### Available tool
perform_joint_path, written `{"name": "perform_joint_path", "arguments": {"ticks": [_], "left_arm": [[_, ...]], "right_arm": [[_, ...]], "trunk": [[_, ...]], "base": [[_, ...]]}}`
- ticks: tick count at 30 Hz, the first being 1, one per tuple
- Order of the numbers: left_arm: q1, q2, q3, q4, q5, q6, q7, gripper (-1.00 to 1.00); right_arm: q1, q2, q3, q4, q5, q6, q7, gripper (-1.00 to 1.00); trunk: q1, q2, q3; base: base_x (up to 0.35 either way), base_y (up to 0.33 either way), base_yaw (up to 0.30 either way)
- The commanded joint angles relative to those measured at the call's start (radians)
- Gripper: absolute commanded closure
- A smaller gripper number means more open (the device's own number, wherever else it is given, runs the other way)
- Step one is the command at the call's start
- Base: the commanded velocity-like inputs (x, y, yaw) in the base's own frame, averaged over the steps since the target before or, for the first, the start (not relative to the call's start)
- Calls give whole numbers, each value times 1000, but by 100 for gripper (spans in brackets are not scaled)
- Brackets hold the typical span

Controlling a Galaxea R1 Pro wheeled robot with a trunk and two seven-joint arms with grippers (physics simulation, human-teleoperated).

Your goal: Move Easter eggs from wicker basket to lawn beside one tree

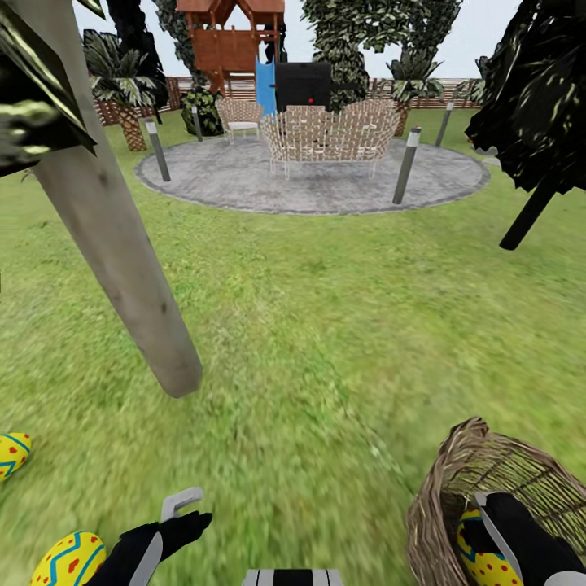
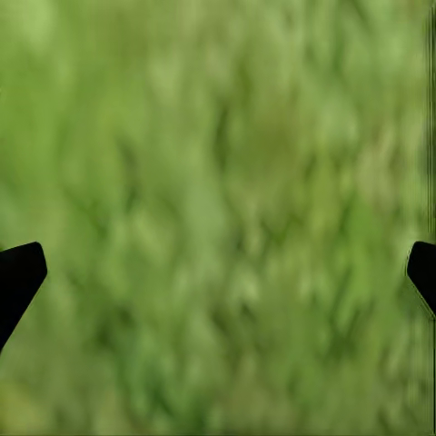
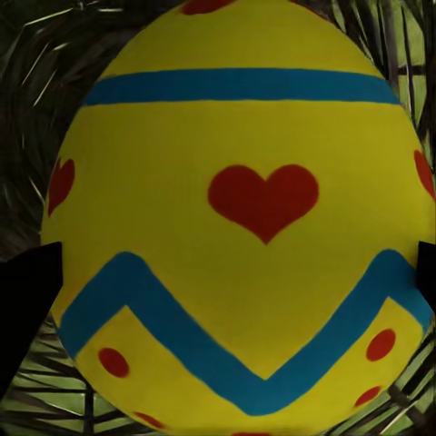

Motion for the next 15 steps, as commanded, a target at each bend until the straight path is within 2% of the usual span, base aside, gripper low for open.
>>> {"name": "perform_joint_path", "arguments": {"ticks": [1,15], "left_arm": [[0,0,3,-1,7,7,-3,-100],[0,-5,3,-1,7,7,-3,-100]], "right_arm": [[0,0,0,-1,-1,5,-1,100],[0,2,1,-1,1,5,0,100]], "trunk": [[-1,0,3],[-7,3,57]], "base": [[0,0,3],[0,0,0]]}}
